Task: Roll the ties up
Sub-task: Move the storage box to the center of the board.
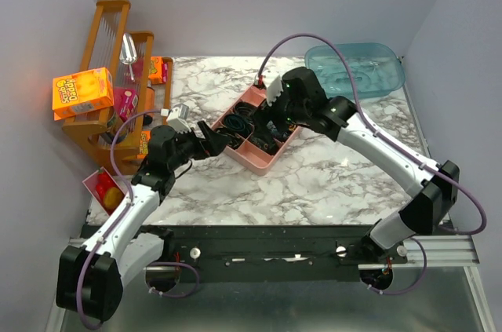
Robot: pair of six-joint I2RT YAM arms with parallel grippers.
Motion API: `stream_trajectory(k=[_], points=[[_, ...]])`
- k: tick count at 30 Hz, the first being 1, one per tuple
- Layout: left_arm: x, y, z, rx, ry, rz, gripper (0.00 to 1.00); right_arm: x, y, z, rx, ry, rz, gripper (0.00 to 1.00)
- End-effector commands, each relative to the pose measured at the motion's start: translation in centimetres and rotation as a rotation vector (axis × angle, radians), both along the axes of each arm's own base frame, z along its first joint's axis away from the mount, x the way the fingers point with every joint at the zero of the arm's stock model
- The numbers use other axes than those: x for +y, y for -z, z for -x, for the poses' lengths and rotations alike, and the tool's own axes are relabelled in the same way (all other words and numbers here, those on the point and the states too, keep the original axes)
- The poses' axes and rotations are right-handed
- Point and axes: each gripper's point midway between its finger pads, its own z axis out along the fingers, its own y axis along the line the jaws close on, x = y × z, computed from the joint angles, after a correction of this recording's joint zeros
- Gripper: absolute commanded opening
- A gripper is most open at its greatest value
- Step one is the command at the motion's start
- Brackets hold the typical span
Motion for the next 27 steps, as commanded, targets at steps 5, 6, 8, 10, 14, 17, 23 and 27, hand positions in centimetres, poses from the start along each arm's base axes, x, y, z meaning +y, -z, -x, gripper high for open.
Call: stream_trajectory(k=[5,6,8,10,14,17,23,27], points=[[-4.3,-0.1,1.7,-0.034,0.108,-0.111,0.96,-6.9,-2.5,-5.4,-0.053,0.427,-0.153,1.00],[-5.3,0.1,2.3,-0.033,0.138,-0.118,0.96,-7.0,-2.5,-5.3,-0.031,0.428,-0.179,1.00],[-6.6,0.3,2.8,-0.032,0.178,-0.124,0.96,-8.3,-2.0,-5.8,-0.012,0.462,-0.189,1.00],[-7.7,2.0,3.6,0.015,0.206,-0.170,0.95,-8.7,-1.7,-5.9,-0.002,0.472,-0.195,1.00],[-7.9,4.7,4.3,0.111,0.134,-0.269,0.93,-9.4,-1.1,-6.1,0.009,0.490,-0.186,1.00],[-7.1,6.1,5.1,0.141,0.039,-0.336,0.94,-9.6,-0.8,-6.2,0.015,0.496,-0.181,1.00],[-8.2,9.3,6.0,0.195,-0.008,-0.401,0.99,-9.7,-0.2,-6.6,0.026,0.502,-0.175,1.00],[-10.2,10.5,5.3,0.200,-0.007,-0.383,0.99,-10.2,-0.3,-6.7,0.023,0.512,-0.175,1.00]])
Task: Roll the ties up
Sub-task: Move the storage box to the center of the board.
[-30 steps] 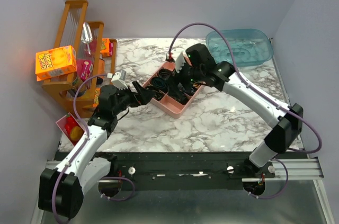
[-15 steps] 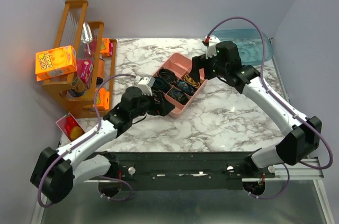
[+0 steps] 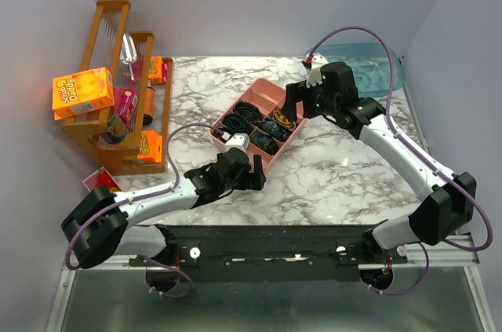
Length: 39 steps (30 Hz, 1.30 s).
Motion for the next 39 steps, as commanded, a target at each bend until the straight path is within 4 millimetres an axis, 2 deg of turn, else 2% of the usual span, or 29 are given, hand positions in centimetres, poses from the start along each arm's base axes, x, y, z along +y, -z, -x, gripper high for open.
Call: stream_trajectory(k=[1,2,3,5,6,8,9,12,19,32,35,39], points=[[-0.8,0.4,-2.0,-0.041,-0.104,-0.013,0.99,-0.5,-0.5,-0.3,-0.019,0.014,-0.019,1.00],[-1.3,-0.1,-2.5,-0.055,-0.111,-0.012,0.99,-0.7,-0.5,-0.4,-0.017,0.020,-0.019,1.00],[-1.3,0.5,-2.7,-0.057,-0.122,-0.039,0.99,-0.8,-0.7,-0.3,-0.021,0.021,-0.021,1.00],[-1.8,0.4,-3.3,-0.063,-0.133,-0.042,0.99,-1.1,-0.6,-0.3,-0.022,0.026,-0.020,1.00],[-2.0,1.1,-3.4,-0.054,-0.136,-0.061,0.99,-1.1,-0.6,-0.2,-0.020,0.027,-0.021,1.00],[-2.5,0.9,-4.2,-0.067,-0.161,-0.068,0.99,-1.4,-0.4,-0.2,-0.016,0.034,-0.021,1.00],[-2.5,1.9,-4.4,-0.051,-0.167,-0.100,0.99,-1.4,-0.3,-0.1,-0.012,0.035,-0.024,1.00],[-2.8,2.7,-5.6,-0.049,-0.207,-0.150,0.99,-1.3,-0.6,0.3,-0.011,0.017,-0.048,1.00],[-4.3,3.6,-8.5,-0.035,-0.236,-0.174,0.99,-1.8,-0.4,0.7,-0.003,0.046,-0.056,1.00],[-2.8,3.4,-16.2,-0.042,-0.268,-0.156,0.99,-1.3,0.3,1.4,0.031,0.006,-0.069,1.00],[-2.6,3.2,-17.3,-0.043,-0.277,-0.150,0.99,-1.1,0.5,1.5,0.040,-0.002,-0.074,1.00],[-2.0,2.2,-17.6,-0.068,-0.280,-0.160,0.99,-1.1,0.6,1.7,0.047,0.000,-0.079,1.00]])
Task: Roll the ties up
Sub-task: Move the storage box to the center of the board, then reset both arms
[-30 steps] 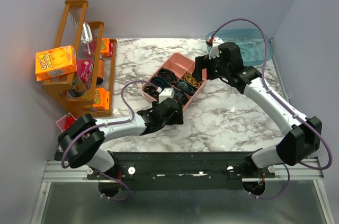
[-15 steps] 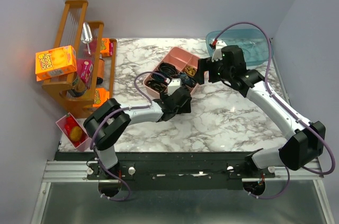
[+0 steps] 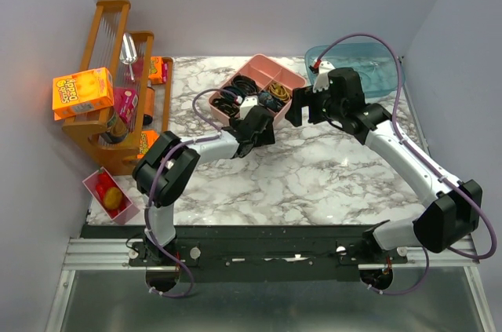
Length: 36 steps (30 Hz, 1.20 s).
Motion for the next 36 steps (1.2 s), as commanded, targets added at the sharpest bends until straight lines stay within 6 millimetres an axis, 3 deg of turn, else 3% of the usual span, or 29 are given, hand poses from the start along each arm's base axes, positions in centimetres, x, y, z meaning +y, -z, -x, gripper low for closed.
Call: stream_trajectory(k=[1,11,24,30,36], points=[[0.2,-1.9,-0.9,-0.052,0.009,-0.007,0.99,0.1,-0.2,0.4,0.003,-0.004,-0.031,1.00],[2.3,-6.1,3.1,-0.113,0.078,0.060,0.99,0.0,-1.2,0.4,-0.019,0.000,-0.043,1.00],[9.5,-18.6,6.2,-0.375,0.003,0.002,0.99,0.1,-2.5,0.5,-0.050,-0.001,-0.074,1.00],[10.7,-20.8,7.3,-0.451,0.004,0.028,0.99,0.4,-2.6,0.8,-0.060,-0.019,-0.093,1.00],[10.2,-20.8,8.1,-0.471,0.053,0.073,0.99,0.9,-3.2,1.6,-0.067,-0.057,-0.118,1.00]])
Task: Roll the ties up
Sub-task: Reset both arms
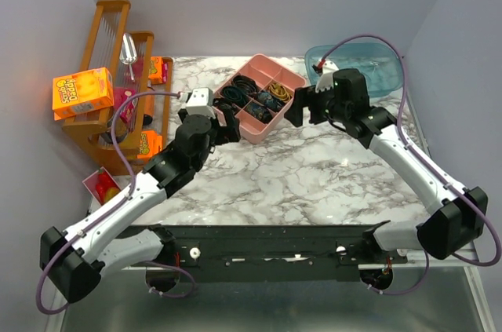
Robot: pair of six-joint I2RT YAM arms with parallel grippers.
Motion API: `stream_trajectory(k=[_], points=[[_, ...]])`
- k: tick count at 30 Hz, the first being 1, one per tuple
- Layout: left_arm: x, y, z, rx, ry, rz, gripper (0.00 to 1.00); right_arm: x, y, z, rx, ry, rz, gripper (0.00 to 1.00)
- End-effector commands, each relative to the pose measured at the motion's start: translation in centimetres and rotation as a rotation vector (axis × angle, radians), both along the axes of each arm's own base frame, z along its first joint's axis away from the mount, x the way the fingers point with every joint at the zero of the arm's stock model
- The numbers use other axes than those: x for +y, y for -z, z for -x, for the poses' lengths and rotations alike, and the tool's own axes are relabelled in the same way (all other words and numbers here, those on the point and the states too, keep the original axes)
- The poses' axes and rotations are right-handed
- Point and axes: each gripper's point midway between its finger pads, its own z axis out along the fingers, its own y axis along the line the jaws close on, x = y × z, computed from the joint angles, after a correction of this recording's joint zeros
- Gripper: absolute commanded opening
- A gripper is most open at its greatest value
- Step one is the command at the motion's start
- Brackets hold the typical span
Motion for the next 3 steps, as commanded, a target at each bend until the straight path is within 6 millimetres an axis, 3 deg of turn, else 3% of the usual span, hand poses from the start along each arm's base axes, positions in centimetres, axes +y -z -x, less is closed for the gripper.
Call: stream_trajectory(k=[1,3], points=[[0.16,0.37,0.33,-0.013,0.017,-0.013,0.99,0.39,-1.62,0.97,-0.038,-0.037,-0.057,1.00],[0.23,0.38,0.35,-0.005,0.010,-0.009,0.99,0.43,-2.05,1.24,-0.051,-0.046,-0.068,1.00]])
